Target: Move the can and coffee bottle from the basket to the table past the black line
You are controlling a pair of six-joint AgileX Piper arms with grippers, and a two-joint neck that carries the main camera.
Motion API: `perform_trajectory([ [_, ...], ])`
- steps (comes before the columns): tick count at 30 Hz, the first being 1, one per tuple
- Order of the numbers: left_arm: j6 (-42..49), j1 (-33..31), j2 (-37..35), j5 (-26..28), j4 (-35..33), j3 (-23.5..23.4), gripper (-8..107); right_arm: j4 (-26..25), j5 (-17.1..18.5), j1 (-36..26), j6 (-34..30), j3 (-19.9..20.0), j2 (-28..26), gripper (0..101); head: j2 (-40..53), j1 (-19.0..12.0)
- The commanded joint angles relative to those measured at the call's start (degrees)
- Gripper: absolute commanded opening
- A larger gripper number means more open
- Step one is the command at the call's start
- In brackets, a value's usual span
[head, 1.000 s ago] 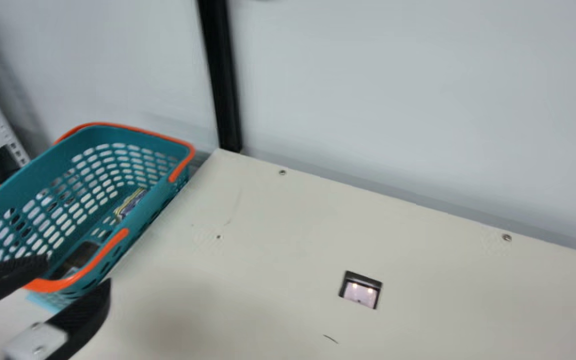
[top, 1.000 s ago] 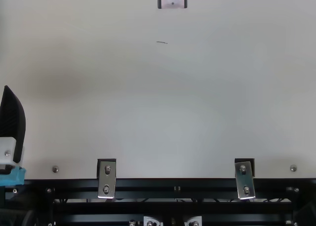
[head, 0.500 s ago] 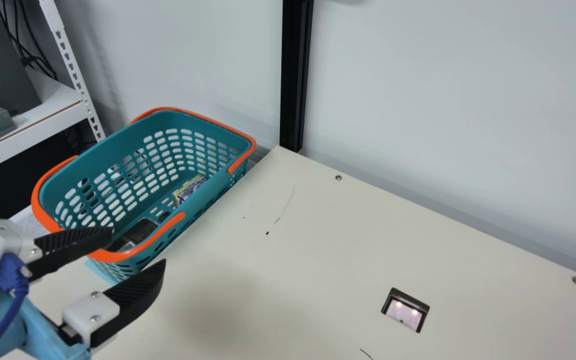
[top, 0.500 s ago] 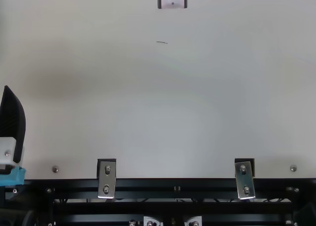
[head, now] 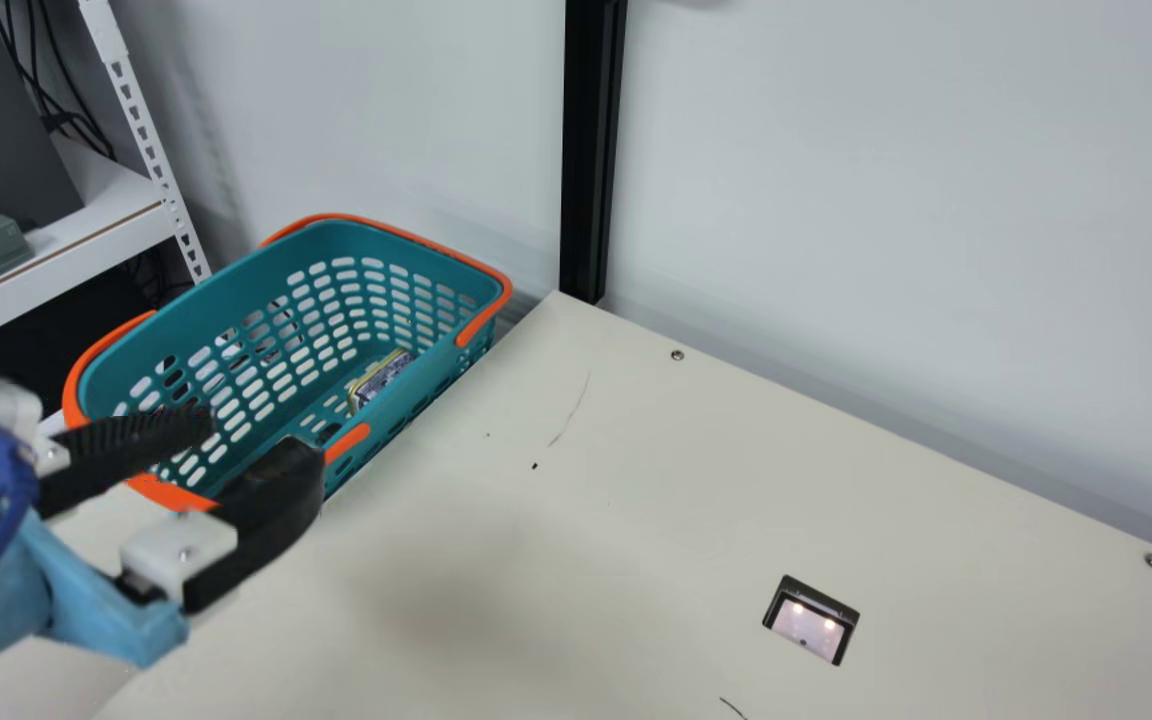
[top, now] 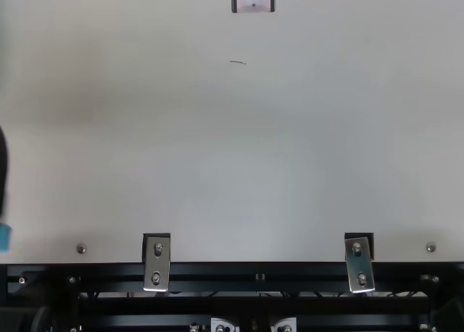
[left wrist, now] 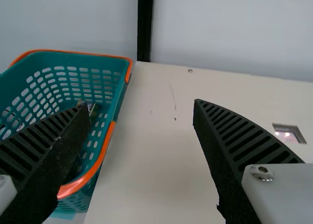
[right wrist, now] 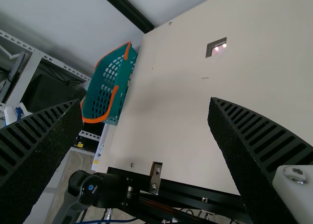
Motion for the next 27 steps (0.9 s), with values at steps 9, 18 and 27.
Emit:
perform_trajectory([
  [9, -5.18, 7.00, 19.34, -8.31, 1.30, -11.19, 90, 0.00, 0.00, 0.00, 0.00, 0.00, 0.00, 101, 0.98, -2.09],
  [18, 5.82, 17.38, 37.16, -11.81, -6.60, -21.01, 90, 0.00, 0.00, 0.00, 0.00, 0.00, 0.00, 101, 0.98, -2.09],
  [27, 25.30, 25.97, 52.34, -9.95, -16.97, -30.11, 90, 0.00, 0.00, 0.00, 0.00, 0.00, 0.00, 101, 0.98, -2.09],
])
